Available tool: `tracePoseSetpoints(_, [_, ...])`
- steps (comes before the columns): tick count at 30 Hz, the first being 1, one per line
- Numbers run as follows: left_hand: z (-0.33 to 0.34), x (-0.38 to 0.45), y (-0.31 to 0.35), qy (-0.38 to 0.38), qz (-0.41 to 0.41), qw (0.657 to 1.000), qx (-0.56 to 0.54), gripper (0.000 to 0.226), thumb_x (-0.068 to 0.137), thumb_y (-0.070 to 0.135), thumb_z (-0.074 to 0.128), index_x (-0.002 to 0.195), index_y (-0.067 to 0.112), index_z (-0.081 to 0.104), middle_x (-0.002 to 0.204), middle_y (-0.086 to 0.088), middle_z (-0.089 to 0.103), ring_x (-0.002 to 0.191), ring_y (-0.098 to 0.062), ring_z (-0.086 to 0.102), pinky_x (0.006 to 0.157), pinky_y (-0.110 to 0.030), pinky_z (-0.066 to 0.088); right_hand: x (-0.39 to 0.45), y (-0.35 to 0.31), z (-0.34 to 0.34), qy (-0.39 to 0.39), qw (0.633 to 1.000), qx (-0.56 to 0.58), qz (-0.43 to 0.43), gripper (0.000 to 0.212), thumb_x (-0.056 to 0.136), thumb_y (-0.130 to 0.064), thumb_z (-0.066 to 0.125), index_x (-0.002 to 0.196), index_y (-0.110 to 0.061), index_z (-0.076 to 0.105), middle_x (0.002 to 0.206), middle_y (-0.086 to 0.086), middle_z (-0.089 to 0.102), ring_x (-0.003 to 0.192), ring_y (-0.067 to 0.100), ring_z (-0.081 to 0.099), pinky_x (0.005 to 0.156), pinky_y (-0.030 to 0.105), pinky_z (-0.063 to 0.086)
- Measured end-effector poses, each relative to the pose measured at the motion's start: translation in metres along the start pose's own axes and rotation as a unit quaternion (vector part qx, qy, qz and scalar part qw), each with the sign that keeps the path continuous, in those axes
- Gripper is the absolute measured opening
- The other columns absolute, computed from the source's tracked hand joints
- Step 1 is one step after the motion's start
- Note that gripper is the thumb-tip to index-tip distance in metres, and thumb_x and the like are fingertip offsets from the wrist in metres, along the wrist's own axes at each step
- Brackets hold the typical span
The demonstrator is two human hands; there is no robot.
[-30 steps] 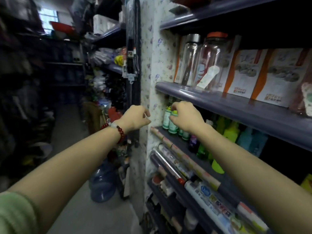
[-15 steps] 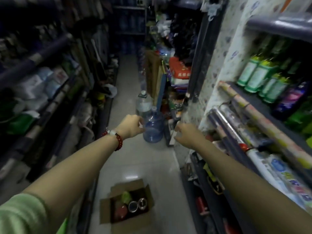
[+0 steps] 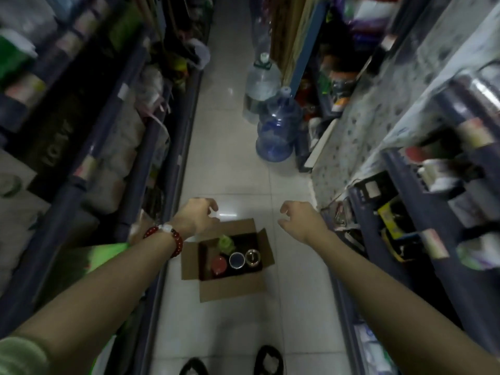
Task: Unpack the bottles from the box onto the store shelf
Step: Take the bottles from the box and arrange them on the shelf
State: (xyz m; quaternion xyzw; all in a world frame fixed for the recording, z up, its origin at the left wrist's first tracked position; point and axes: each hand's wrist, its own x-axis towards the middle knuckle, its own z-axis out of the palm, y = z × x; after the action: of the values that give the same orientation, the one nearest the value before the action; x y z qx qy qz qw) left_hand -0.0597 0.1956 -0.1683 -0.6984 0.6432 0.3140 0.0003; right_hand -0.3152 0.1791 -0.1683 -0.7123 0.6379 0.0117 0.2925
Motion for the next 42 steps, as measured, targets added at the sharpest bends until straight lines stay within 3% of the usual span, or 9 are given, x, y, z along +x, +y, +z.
tracePoseSetpoints(8, [0.145,0.072,-0.1,-0.018,-0.013,1.0,-0.001,0.034,0.085,0.025,0.066,0.116,0.01,0.062,0.111,-0.007,0.066,0.102,-0.024,0.062,0.077,-0.021,0.042,0.076,0.053,0.165,0.007,1.0,0.012,0.003,0.029,0.091,-0.024,0.056,0.114,-0.007,0.062,0.117,0.014,0.064,0.109,0.031,0.059,0.09,0.041,0.051])
tracePoseSetpoints(11, [0.197,0.105,-0.137,-0.021,-0.027,0.999,-0.002,0.031,0.084,0.028,0.066,0.109,0.009,0.064,0.11,-0.01,0.067,0.099,-0.025,0.063,0.077,-0.026,0.046,0.107,0.074,0.227,0.012,1.0,0.024,-0.001,0.029,0.09,-0.025,0.058,0.113,-0.007,0.063,0.115,0.013,0.064,0.107,0.03,0.06,0.089,0.04,0.051])
tracePoseSetpoints(15, [0.26,0.144,-0.177,-0.009,-0.027,0.999,-0.025,0.036,0.085,0.024,0.068,0.118,0.011,0.062,0.119,-0.01,0.064,0.108,-0.023,0.061,0.091,-0.028,0.047,0.146,0.104,0.306,0.032,0.999,0.031,-0.005,0.031,0.089,-0.028,0.061,0.115,-0.011,0.063,0.113,0.011,0.065,0.104,0.028,0.061,0.082,0.032,0.049])
tracePoseSetpoints(20, [0.323,0.178,-0.214,0.024,0.007,0.999,-0.04,0.035,0.085,0.026,0.068,0.117,0.012,0.063,0.118,-0.008,0.065,0.107,-0.022,0.06,0.085,-0.023,0.042,0.178,0.133,0.381,0.079,0.996,0.014,-0.036,0.03,0.091,-0.028,0.059,0.116,-0.011,0.062,0.112,0.012,0.061,0.1,0.028,0.06,0.082,0.033,0.048])
tracePoseSetpoints(23, [0.346,0.188,-0.231,0.047,0.032,0.998,-0.037,0.038,0.084,0.031,0.068,0.116,0.011,0.064,0.115,-0.009,0.067,0.101,-0.022,0.062,0.081,-0.022,0.042,0.187,0.144,0.41,0.114,0.992,0.022,-0.045,0.029,0.09,-0.028,0.059,0.115,-0.013,0.063,0.113,0.009,0.06,0.099,0.027,0.06,0.082,0.039,0.051])
tracePoseSetpoints(32, [0.405,0.19,-0.245,0.113,0.077,0.978,-0.156,0.042,0.087,0.03,0.064,0.125,0.014,0.058,0.12,-0.007,0.059,0.107,-0.02,0.057,0.087,-0.024,0.043,0.192,0.159,0.463,0.212,0.971,0.074,-0.088,0.026,0.095,-0.027,0.053,0.117,-0.014,0.061,0.123,0.005,0.058,0.114,0.022,0.052,0.089,0.033,0.048])
tracePoseSetpoints(37, [0.442,0.183,-0.251,0.148,0.102,0.952,-0.246,0.067,0.081,0.036,0.071,0.139,0.019,0.042,0.139,-0.002,0.043,0.119,-0.012,0.046,0.097,-0.022,0.037,0.197,0.164,0.485,0.261,0.95,0.144,-0.095,0.026,0.098,-0.027,0.05,0.121,-0.016,0.057,0.128,0.003,0.054,0.119,0.018,0.049,0.098,0.028,0.043])
tracePoseSetpoints(40, [0.454,0.187,-0.257,0.164,0.101,0.944,-0.269,0.085,0.07,0.039,0.08,0.142,0.025,0.037,0.141,-0.001,0.039,0.123,-0.013,0.043,0.099,-0.02,0.036,0.205,0.164,0.493,0.29,0.93,0.198,-0.104,0.021,0.096,-0.029,0.051,0.114,-0.019,0.057,0.123,0.002,0.053,0.115,0.016,0.05,0.098,0.039,0.047])
tracePoseSetpoints(42, [0.459,0.189,-0.258,0.177,0.095,0.94,-0.276,0.091,0.064,0.037,0.085,0.141,0.03,0.037,0.139,0.0,0.04,0.122,-0.011,0.043,0.098,-0.019,0.035,0.209,0.164,0.496,0.293,0.926,0.216,-0.1,0.026,0.095,-0.031,0.054,0.117,-0.017,0.056,0.129,0.004,0.05,0.121,0.014,0.046,0.102,0.039,0.044])
